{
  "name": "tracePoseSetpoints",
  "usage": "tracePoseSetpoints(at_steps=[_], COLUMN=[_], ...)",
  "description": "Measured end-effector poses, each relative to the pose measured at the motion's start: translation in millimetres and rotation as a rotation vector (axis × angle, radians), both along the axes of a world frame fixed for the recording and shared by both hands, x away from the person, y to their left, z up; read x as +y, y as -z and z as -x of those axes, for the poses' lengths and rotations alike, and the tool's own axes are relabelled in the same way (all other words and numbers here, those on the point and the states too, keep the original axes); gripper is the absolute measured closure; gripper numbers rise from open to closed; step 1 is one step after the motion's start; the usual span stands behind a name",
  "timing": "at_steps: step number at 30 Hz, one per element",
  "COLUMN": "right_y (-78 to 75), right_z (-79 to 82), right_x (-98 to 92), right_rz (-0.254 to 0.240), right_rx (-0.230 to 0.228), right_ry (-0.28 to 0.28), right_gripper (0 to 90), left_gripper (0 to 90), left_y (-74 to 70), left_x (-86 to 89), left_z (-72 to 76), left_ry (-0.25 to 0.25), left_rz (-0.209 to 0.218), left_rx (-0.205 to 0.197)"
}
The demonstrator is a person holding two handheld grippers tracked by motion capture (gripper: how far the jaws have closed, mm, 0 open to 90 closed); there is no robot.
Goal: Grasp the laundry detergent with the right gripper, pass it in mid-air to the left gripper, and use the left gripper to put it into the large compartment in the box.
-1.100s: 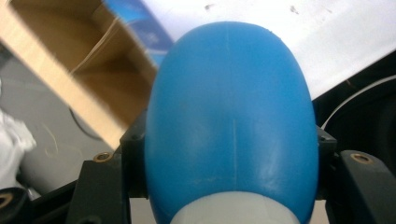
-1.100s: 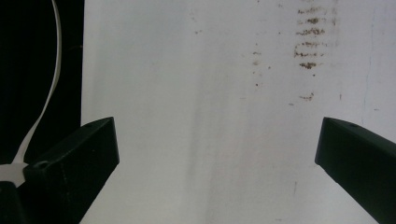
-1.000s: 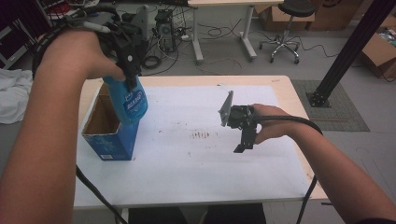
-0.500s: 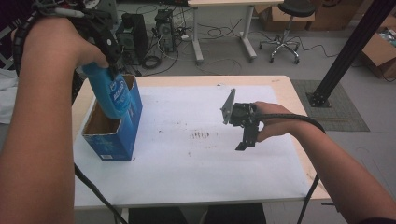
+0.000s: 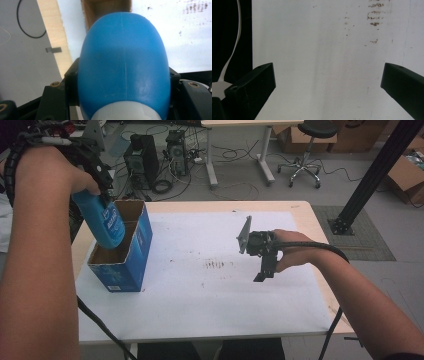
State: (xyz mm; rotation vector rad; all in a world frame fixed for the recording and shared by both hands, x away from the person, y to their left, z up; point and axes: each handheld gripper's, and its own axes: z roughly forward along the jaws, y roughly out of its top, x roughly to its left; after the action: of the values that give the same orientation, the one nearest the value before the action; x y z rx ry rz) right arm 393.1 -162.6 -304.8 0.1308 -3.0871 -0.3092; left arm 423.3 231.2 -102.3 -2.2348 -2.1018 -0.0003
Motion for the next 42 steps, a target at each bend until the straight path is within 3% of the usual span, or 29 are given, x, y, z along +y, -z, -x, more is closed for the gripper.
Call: tracePoseSetpoints(at_steps=[10,23,42], right_y=[1.7,3.9,10.7], right_z=[-0.6,0.8,1.9], right_x=[-1.0,0.3,0.4], right_rz=[0.008,0.007,0.001], right_rx=[0.004,0.004,0.007], right_ry=[0.006,0.002,0.005], right_gripper=[0.0,0.0,0.0], left_gripper=[38.7,38.7,38.6], left_y=[31.7,93.6,165.9], left_x=[11.1,14.9,14.6], left_z=[-6.5,-12.5,-21.2], left_ry=[-0.012,-0.018,0.005], left_rz=[0.006,0.014,0.017], left_rx=[0.014,0.060,0.097])
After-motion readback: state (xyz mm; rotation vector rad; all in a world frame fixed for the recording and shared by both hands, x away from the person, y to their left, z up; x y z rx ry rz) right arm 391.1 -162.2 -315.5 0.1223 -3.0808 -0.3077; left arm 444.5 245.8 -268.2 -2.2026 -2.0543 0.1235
